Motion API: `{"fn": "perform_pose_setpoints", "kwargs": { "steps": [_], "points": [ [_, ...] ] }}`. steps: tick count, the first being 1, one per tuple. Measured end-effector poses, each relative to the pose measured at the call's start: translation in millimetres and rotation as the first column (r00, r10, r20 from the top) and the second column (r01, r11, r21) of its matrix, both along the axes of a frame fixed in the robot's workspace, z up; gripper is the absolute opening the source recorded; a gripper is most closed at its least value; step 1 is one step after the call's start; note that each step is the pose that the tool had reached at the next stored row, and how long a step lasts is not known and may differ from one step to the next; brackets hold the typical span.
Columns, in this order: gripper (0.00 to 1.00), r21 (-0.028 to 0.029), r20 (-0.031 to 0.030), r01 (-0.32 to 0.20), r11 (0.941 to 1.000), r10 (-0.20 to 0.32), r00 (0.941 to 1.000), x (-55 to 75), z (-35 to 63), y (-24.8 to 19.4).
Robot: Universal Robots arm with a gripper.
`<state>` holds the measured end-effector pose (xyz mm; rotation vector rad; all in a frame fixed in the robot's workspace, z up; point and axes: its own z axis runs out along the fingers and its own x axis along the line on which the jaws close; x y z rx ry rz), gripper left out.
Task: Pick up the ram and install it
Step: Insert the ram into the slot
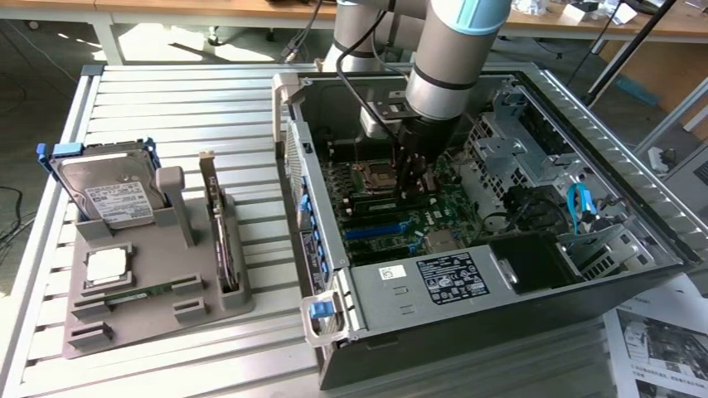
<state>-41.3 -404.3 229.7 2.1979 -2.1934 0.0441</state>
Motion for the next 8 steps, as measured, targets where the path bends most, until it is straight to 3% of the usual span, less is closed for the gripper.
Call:
{"fn": "perform_pose_setpoints", "kwargs": {
  "steps": [3,5,8],
  "points": [
    [0.21,-0.0074,0.0000,0.000,1.0000,0.000,1.0000,0.0,0.4,0.0],
    [0.21,-0.0171,-0.0001,0.000,0.9999,0.000,1.0000,0.1,3.4,0.0],
    [0.21,-0.0216,0.0000,0.000,0.9998,0.000,1.0000,0.0,7.4,0.0]
  ]
}}
